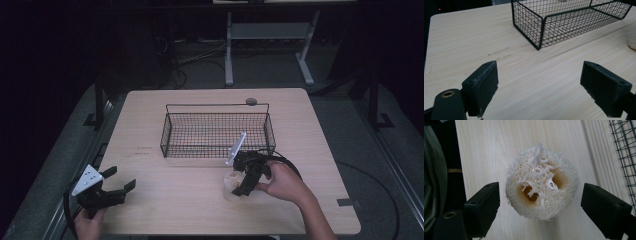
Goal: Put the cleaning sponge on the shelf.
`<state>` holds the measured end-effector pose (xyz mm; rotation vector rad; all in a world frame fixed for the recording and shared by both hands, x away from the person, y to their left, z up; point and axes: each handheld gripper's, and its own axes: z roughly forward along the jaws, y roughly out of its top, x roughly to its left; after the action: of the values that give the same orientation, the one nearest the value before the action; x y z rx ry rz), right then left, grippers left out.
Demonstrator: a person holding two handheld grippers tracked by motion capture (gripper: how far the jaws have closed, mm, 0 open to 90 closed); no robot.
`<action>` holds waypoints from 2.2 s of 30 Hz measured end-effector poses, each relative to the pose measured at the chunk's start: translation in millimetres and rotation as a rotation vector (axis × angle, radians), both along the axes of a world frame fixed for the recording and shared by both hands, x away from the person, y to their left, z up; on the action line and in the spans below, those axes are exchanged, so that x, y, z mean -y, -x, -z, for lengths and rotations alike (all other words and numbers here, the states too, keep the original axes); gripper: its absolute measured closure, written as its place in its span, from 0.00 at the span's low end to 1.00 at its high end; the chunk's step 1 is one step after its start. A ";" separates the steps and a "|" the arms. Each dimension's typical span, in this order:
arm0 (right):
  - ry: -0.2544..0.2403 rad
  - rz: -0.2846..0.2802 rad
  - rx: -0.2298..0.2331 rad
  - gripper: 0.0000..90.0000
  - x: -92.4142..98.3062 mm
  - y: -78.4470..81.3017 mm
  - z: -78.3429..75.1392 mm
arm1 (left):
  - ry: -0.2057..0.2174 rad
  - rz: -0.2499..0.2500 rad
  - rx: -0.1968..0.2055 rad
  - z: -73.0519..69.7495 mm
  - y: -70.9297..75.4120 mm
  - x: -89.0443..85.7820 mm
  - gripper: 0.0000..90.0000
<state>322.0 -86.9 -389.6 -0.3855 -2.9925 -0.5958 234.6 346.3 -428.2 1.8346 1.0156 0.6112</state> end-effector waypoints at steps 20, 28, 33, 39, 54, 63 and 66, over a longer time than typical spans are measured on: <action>0.017 -0.015 -0.009 0.25 -8.8 -1.7 3.1 | 0.002 0.001 0.000 -0.4 0.1 -0.3 0.15; 0.023 -0.020 -0.024 0.30 -10.8 -1.8 2.5 | 0.010 -0.003 0.005 -0.9 0.6 -1.0 0.16; 0.016 -0.025 -0.019 0.31 -10.5 -2.3 -0.5 | 0.008 -0.003 0.006 -1.1 0.7 -1.2 0.15; 0.001 -0.022 -0.008 0.31 -7.1 -5.2 -8.1 | 0.008 -0.004 0.006 -1.0 0.7 -1.4 0.15; -0.036 -0.008 -0.001 0.31 3.1 -18.9 -34.2 | 0.000 0.001 0.004 -1.2 0.5 -0.8 0.15; -0.023 0.000 0.013 0.31 9.0 -25.8 -45.0 | 0.002 0.002 -0.005 0.4 -0.3 -1.3 0.15; -0.016 0.006 0.019 0.31 10.2 -28.0 -49.5 | 0.004 -0.001 -0.008 0.7 -0.5 -1.8 0.16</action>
<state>350.0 -97.1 -340.1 -0.3900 -3.0034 -0.6273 235.1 348.1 -428.9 1.8345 1.0225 0.6030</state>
